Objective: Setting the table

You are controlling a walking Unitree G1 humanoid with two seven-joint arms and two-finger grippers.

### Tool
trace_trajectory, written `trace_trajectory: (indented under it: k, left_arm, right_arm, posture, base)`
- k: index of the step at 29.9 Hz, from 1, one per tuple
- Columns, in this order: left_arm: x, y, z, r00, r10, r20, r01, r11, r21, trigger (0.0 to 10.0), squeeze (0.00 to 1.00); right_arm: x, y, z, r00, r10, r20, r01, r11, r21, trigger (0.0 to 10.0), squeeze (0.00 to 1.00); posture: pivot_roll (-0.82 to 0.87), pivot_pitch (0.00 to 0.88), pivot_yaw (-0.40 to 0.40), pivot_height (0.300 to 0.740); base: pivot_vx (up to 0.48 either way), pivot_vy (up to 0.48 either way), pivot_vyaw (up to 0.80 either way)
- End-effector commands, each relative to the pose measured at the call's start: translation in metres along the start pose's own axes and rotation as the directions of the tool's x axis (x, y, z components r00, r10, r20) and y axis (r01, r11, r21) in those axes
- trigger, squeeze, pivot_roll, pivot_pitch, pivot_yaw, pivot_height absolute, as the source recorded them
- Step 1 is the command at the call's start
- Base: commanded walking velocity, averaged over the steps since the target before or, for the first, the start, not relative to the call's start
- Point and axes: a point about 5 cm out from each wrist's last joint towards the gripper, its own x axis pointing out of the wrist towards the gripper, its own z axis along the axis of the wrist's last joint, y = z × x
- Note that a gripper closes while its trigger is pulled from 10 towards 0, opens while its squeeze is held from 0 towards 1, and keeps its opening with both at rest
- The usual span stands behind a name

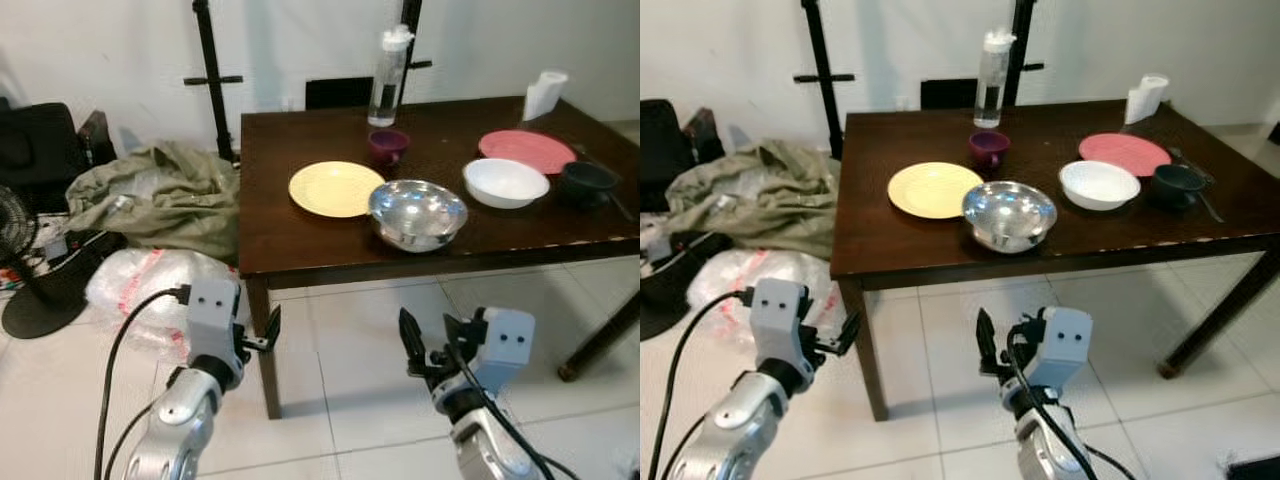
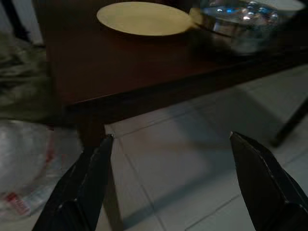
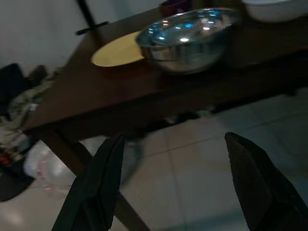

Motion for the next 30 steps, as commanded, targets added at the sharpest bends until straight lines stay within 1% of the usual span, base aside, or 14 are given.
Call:
trace_trajectory:
  k: [1, 7, 13, 16, 19, 27, 30]
  left_arm:
    - [-0.0041, 0.0058, -0.0071, 0.999, 0.024, -0.034, -0.023, 1.000, 0.006, 10.0, 0.00]
    - [-0.0021, 0.0042, -0.0086, 0.999, 0.018, -0.045, -0.018, 1.000, 0.004, 10.0, 0.00]
    - [-0.0006, 0.0054, -0.0085, 0.998, 0.030, -0.057, -0.030, 1.000, 0.006, 10.0, 0.00]
    - [0.0006, 0.0080, -0.0103, 0.996, 0.047, -0.075, -0.046, 0.999, 0.020, 10.0, 0.00]
    - [0.0009, 0.0090, -0.0105, 0.996, 0.054, -0.076, -0.052, 0.998, 0.021, 10.0, 0.00]
    - [0.0007, 0.0099, -0.0118, 0.994, 0.067, -0.086, -0.065, 0.998, 0.025, 10.0, 0.00]
    - [0.0001, 0.0106, -0.0129, 0.992, 0.089, -0.094, -0.085, 0.996, 0.041, 10.0, 0.00]
  right_arm:
    - [-0.0025, 0.0036, -0.0037, 1.000, 0.005, -0.017, -0.005, 1.000, 0.004, 10.0, 0.00]
    - [-0.0060, 0.0033, -0.0043, 1.000, 0.002, -0.021, -0.002, 1.000, 0.003, 10.0, 0.00]
    - [-0.0057, 0.0030, -0.0044, 1.000, -0.001, -0.030, 0.001, 1.000, 0.002, 10.0, 0.00]
    - [-0.0046, 0.0066, -0.0059, 0.999, 0.027, -0.045, -0.027, 1.000, -0.003, 10.0, 0.00]
    - [-0.0047, 0.0085, -0.0055, 0.998, 0.040, -0.040, -0.040, 0.999, -0.003, 10.0, 0.00]
    - [-0.0050, 0.0086, -0.0048, 0.998, 0.043, -0.040, -0.044, 0.999, -0.011, 10.0, 0.00]
    - [-0.0048, 0.0085, -0.0047, 0.998, 0.044, -0.040, -0.044, 0.999, -0.005, 10.0, 0.00]
  posture:
    - [-0.03, 0.097, 0.064, 0.740]
    - [-0.04, 0.097, 0.069, 0.740]
    - [-0.04, 0.095, 0.071, 0.740]
    - [-0.04, 0.094, 0.072, 0.740]
    - [-0.04, 0.094, 0.072, 0.740]
    - [-0.04, 0.092, 0.075, 0.740]
    - [-0.03, 0.094, 0.074, 0.740]
  base:
    - [-0.274, 0.000, 0.00]
    - [-0.273, 0.000, 0.00]
    - [0.000, 0.000, 0.00]
    - [0.000, 0.000, 0.00]
    - [0.000, 0.000, 0.00]
    - [0.000, 0.000, 0.79]
    - [0.000, 0.000, 0.79]
